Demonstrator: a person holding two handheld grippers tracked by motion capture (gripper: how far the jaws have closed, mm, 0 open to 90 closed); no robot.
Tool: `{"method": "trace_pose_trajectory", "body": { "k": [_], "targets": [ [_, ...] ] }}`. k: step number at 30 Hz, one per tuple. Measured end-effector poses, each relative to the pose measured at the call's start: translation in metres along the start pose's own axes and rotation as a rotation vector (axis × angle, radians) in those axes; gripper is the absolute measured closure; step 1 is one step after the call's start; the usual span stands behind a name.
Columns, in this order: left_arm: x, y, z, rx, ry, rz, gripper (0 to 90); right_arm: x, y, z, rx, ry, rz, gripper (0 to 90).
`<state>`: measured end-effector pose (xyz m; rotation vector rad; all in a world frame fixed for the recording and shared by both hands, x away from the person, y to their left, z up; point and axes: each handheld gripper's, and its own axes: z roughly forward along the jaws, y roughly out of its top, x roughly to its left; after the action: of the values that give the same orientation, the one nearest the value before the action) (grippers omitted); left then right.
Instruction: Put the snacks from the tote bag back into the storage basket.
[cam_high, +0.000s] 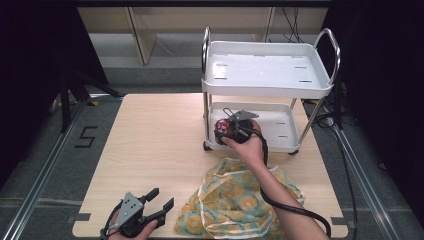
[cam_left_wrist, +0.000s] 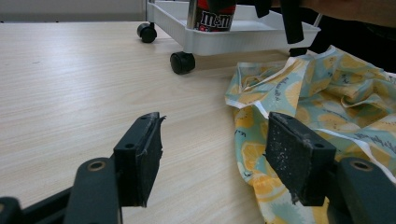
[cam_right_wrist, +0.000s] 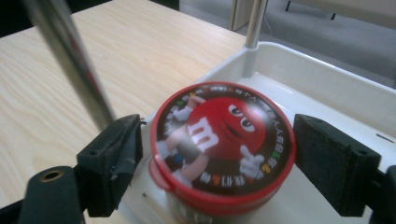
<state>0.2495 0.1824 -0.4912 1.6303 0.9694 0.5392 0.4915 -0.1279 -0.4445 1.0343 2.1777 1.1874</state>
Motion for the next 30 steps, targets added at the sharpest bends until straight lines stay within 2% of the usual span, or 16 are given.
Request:
{"method": "trace_pose_trajectory", "body": {
  "k": [2,5,6,7,11,12,13,15,16,18,19,20,21,24,25,30],
  "targets": [
    [0.000,0.000,0.001,-0.007,-0.005,0.001,35.7,0.002,0.000,-0.002,0.007,0.007,0.013,17.4],
    [-0.001,0.000,0.000,0.006,0.004,-0.005,35.8,0.002,0.000,-0.008,0.010,0.004,-0.001,16.9],
    [-0.001,0.000,0.000,0.008,0.006,-0.005,35.7,0.000,0.001,-0.009,-0.001,-0.005,-0.034,16.8],
    [-0.001,0.000,0.000,0.008,0.007,-0.003,35.7,0.002,0.000,-0.013,0.012,0.007,-0.005,16.7],
    [-0.001,0.000,0.000,0.009,0.008,-0.004,35.7,0.003,0.000,-0.022,0.019,0.007,-0.007,16.7],
    [-0.001,0.000,0.000,0.009,0.008,-0.003,35.7,0.004,-0.001,-0.025,0.025,0.005,0.009,16.7],
    [-0.001,0.000,0.000,0.006,0.003,-0.005,35.8,0.003,-0.001,-0.027,0.015,0.013,-0.023,16.7],
    [-0.001,0.000,0.000,0.011,0.008,-0.001,35.7,0.004,-0.001,-0.030,0.023,0.009,0.003,16.8],
    [-0.001,0.000,0.000,0.012,0.009,-0.001,35.8,0.003,-0.002,-0.037,0.010,0.011,-0.015,17.2],
    [-0.001,0.000,0.000,0.009,0.007,0.000,35.7,0.005,-0.002,-0.043,0.019,0.017,0.002,17.7],
    [0.001,0.000,0.003,-0.017,-0.017,0.023,35.8,0.004,-0.002,-0.045,0.018,0.025,-0.013,18.3],
    [0.000,0.000,0.002,-0.008,-0.005,0.015,35.7,0.005,-0.003,-0.049,0.014,0.021,-0.002,18.8],
    [0.001,0.000,0.002,-0.012,-0.009,0.021,35.7,0.005,-0.004,-0.051,0.003,0.026,-0.022,19.0],
    [0.000,0.000,0.002,-0.004,-0.006,0.015,35.7,0.006,-0.006,-0.061,-0.003,0.024,-0.008,19.8],
    [0.001,0.000,0.002,-0.009,-0.009,0.018,35.8,0.006,-0.007,-0.063,-0.008,0.029,-0.028,20.4],
    [0.001,0.000,0.003,-0.015,-0.012,0.019,35.7,0.009,-0.012,-0.077,-0.020,0.031,-0.025,23.8]
  ]
}}
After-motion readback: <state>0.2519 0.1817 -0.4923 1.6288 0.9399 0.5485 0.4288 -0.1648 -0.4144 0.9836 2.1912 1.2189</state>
